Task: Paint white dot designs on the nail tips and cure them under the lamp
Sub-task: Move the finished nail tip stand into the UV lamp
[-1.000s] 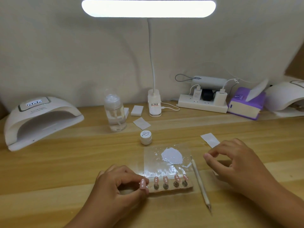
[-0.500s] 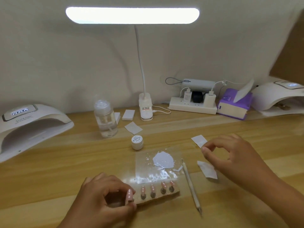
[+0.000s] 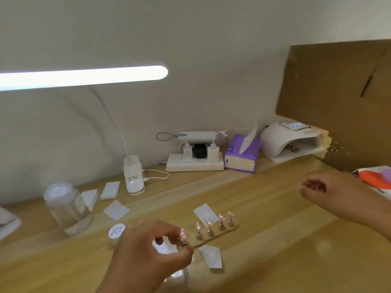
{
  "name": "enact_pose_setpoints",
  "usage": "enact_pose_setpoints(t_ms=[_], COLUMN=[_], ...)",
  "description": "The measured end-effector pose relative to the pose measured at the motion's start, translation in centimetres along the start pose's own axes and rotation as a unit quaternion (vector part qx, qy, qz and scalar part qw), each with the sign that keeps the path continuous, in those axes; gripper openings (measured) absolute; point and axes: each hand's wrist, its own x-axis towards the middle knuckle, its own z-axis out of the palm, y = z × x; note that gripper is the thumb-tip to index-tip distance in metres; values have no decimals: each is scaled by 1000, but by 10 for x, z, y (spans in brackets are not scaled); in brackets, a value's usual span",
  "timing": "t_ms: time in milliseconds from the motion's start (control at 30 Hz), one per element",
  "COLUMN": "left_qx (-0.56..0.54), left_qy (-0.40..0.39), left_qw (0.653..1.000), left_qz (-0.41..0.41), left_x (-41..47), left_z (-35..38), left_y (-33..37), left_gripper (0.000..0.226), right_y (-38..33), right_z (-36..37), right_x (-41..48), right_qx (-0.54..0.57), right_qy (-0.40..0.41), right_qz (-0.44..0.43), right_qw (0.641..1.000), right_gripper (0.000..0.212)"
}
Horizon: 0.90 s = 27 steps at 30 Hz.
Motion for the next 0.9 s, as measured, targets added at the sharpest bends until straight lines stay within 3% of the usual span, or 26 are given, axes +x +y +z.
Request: enact_pose_setpoints(t_ms=[133,267,400,567,700,900], left_qx=[-38,-40,16,16,3,26], left_qy=[-38,-33,-32,-22,-7,-30], left_qw=[998,997,998,997,998,997], left_qz=[-29,-56,-53,-75,-56,-59], left_x=[72,126,168,193,206,214], left_z=[89,165,215,234,237,247], left_y=[40,55,57,48,50,65], left_gripper=[18,15,22,20,21,27], right_y=[38,54,73,91,94,101], right_z=[-17,-16,13,41,42,43], right_x=[67,143,201,223,214,181], right_qx=[-18,0,52,118,96,59], right_qy=[6,1,32,105,123,145], right_qz=[74,118,135,166,216,301], right_qw=[997,993,989,973,964,941], right_gripper=[24,15,49,43,21,43])
